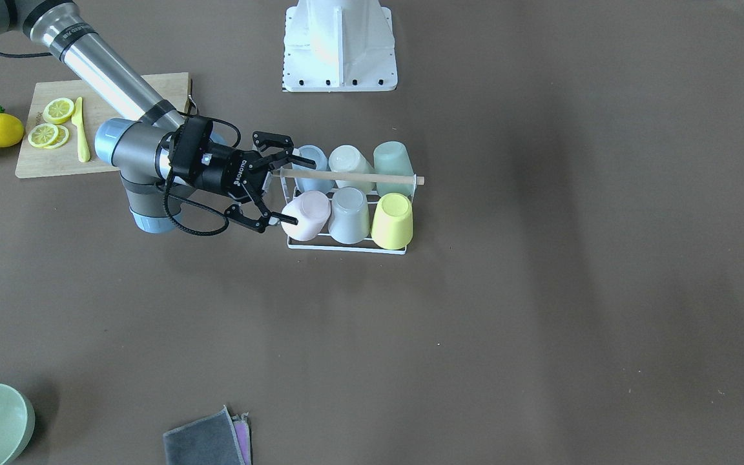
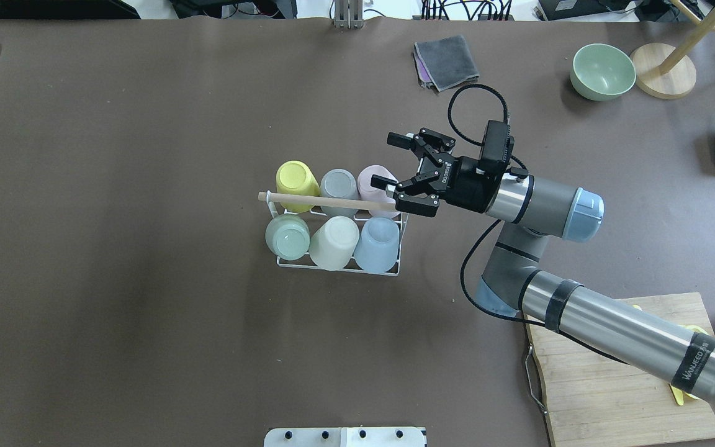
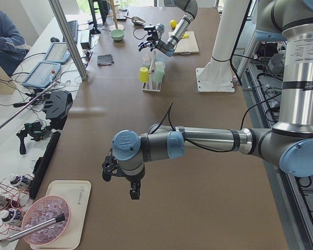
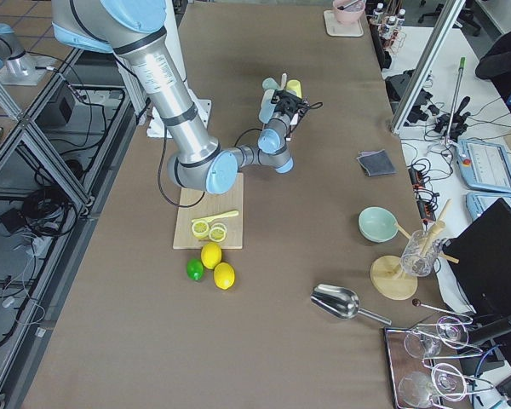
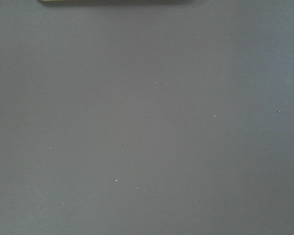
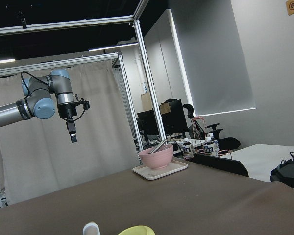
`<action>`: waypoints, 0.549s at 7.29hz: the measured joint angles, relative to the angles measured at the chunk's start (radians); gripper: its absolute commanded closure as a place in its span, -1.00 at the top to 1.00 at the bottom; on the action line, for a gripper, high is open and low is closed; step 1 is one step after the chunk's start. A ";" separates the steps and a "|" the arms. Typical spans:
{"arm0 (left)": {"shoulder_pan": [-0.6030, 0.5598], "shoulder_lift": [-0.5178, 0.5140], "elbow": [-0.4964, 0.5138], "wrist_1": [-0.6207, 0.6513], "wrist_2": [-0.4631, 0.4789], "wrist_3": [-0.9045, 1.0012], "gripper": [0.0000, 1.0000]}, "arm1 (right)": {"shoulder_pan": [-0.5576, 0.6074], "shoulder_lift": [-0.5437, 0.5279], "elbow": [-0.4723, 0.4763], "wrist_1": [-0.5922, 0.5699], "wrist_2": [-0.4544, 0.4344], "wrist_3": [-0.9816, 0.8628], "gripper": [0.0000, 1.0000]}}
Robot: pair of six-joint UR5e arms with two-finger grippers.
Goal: Place cup on cup holder
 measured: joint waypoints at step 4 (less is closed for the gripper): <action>-0.006 0.002 -0.002 0.000 0.000 0.000 0.96 | 0.134 0.025 0.029 -0.069 0.001 0.002 1.00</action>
